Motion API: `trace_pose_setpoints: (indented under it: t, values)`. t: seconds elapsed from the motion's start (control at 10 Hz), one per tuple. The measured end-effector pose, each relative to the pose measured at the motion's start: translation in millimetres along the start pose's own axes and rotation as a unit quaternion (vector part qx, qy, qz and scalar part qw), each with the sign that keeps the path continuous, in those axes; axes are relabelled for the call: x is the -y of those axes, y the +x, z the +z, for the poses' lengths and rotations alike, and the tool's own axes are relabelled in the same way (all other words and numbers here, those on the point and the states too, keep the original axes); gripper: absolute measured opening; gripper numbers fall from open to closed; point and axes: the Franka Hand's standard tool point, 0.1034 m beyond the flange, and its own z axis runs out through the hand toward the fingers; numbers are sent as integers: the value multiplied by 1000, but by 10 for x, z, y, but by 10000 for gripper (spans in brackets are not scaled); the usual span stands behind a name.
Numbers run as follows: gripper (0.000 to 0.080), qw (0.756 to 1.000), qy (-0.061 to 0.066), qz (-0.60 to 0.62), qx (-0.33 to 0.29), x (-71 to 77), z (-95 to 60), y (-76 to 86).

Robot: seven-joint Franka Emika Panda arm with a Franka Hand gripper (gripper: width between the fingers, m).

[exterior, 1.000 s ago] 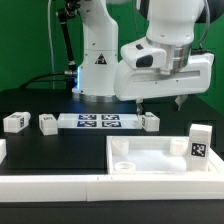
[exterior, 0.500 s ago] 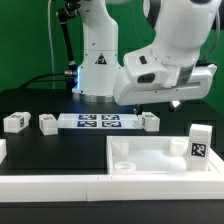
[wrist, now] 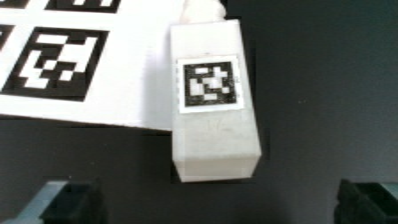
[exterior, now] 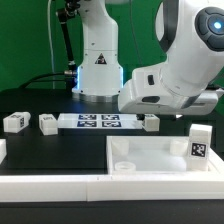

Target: Assemble square table

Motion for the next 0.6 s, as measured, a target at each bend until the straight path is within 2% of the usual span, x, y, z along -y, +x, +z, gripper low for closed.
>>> trace_pose_setpoints:
  t: [0.1, 0.2, 0.5, 0.6]
  values:
    - [649, 1000, 3, 2, 2, -4, 18, -7]
    - [649, 1000, 6, 7, 10, -13, 122, -50]
    - [649, 999, 4, 19, 32, -13, 363, -132]
    - [649, 998, 14, 34, 41, -44, 387, -141]
